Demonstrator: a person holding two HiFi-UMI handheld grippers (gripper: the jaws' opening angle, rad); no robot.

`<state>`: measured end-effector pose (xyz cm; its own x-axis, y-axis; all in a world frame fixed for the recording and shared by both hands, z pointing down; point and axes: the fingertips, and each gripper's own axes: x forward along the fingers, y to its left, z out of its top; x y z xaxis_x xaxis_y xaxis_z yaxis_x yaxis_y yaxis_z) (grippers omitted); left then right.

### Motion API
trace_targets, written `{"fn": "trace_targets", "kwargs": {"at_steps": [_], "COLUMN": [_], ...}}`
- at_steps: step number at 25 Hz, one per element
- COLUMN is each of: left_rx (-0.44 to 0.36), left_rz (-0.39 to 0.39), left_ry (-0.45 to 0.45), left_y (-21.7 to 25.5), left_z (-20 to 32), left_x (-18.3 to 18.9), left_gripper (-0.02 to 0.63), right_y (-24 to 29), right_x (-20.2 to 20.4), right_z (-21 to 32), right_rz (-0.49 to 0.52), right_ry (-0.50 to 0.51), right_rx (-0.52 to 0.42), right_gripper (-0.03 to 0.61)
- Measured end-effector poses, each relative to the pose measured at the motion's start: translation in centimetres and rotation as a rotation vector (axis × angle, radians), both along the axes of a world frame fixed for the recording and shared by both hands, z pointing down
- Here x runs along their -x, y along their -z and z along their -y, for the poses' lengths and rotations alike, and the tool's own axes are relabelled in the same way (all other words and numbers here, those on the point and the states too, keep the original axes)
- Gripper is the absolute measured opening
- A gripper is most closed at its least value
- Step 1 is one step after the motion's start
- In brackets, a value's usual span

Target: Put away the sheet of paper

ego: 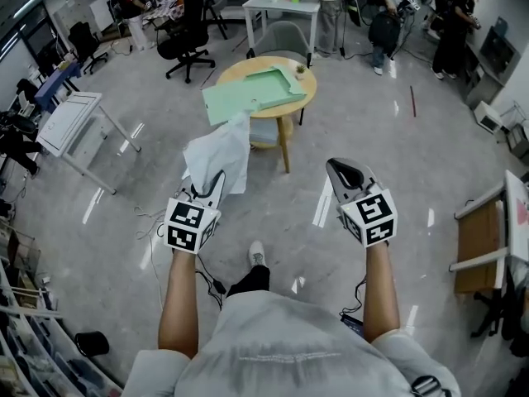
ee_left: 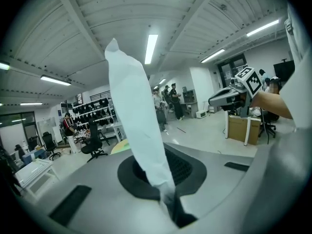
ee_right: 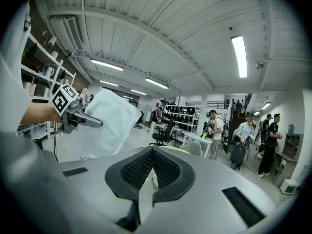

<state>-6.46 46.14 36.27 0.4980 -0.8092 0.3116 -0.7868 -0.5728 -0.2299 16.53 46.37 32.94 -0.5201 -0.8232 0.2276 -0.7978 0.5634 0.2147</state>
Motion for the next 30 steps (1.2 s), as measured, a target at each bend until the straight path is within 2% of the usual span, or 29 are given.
{"fn": "trace_targets", "kwargs": {"at_steps": [5,13,19,27,30], "left_rx": [0.012,0.03,0.034,0.076,0.089], "left_rz": [-0.02,-0.051,-0.071,-0.08,-0.09], "left_ry": [-0.021,-0.047,-0.033,-0.007,0.0], "left_y": [-1.1,-1.9,-1.6,-2.9,-3.5], "left_z": [5.1,17.2,25.5,34.1,36.8], "left_x": [-0.6,-0.4,1.1,4.0,4.7], "left_gripper": [0.018,0.018,0.018,0.018,0.018], "right_y": [-1.5,-1.7,-1.3,-2.5,-3.6], "right_x": [-0.5,0.1,1.8,4.9,5.3], "right_z": [4.2,15.2,23.3,32.4,35.1], "right_rz": [-0.036,-0.043,-0.05,-0.001,-0.04], "right_ry": [-0.001,-0.014,0.013,0.055,0.052], "right_rx": [0.028,0.046,0.058,0.102,0.109], "right_gripper": [0.028,0.028,0.028,0.028,0.028]}}
